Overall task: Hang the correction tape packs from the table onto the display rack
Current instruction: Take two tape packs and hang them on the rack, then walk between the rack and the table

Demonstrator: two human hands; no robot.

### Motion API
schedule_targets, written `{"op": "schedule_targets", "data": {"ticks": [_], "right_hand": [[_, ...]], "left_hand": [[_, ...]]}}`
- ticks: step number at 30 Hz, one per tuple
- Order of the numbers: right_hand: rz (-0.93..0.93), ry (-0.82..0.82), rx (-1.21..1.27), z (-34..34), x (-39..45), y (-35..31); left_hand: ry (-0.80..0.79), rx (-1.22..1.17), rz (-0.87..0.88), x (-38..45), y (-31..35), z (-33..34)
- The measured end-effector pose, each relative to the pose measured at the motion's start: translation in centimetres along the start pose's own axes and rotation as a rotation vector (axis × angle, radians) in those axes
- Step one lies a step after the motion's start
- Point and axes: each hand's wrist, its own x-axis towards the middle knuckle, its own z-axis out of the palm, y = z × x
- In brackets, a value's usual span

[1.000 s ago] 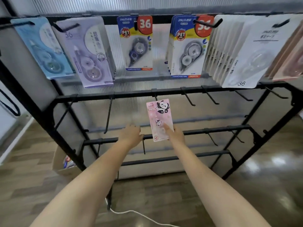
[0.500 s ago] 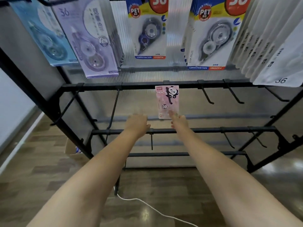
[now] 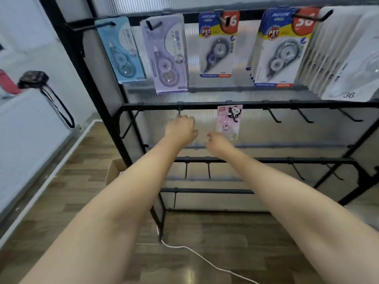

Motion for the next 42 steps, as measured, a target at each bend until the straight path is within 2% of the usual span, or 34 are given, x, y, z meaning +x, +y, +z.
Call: {"op": "schedule_targets", "data": {"ticks": [4, 9, 14, 18, 27, 31, 35, 42], "right_hand": [[-0.209, 0.180, -0.220, -1.4, -1.9, -6.3], [-0.490, 0.162, -0.473, 3.1, -6.8, -18.5], [-0.755, 0.035, -0.529, 13.7, -13.4, -31.9], [-0.987, -0.097, -0.533, 22.6, -21.2, -41.7], [-1.453, -0.424, -0.498, 40.8, -38.7, -58.1], [-1.585, -0.543, -0.487, 47.5, -44.5, -63.9], [-1.699, -0.574, -0.507, 53.9, -48.1, -70.8], [-1.682, -0.700, -0.561, 63.5, -49.5, -82.1]], "left_hand": [[-0.001, 0.056, -0.083, -3.6, -5.4, -3.9], [-0.021, 0.139, -0.201, -13.7, -14.8, -6.7], [-0.134, 0.167, -0.459, -28.0, -26.2, -7.1], [-0.216, 0.133, -0.764, -41.4, -34.2, -7.2], [-0.330, 0.202, -1.297, -67.8, -44.4, -8.6], [-0.380, 0.180, -1.447, -76.6, -48.5, -7.8], [-0.371, 0.166, -1.576, -83.1, -54.2, -7.7], [-0.385, 0.113, -1.704, -90.6, -65.7, -6.6]]}}
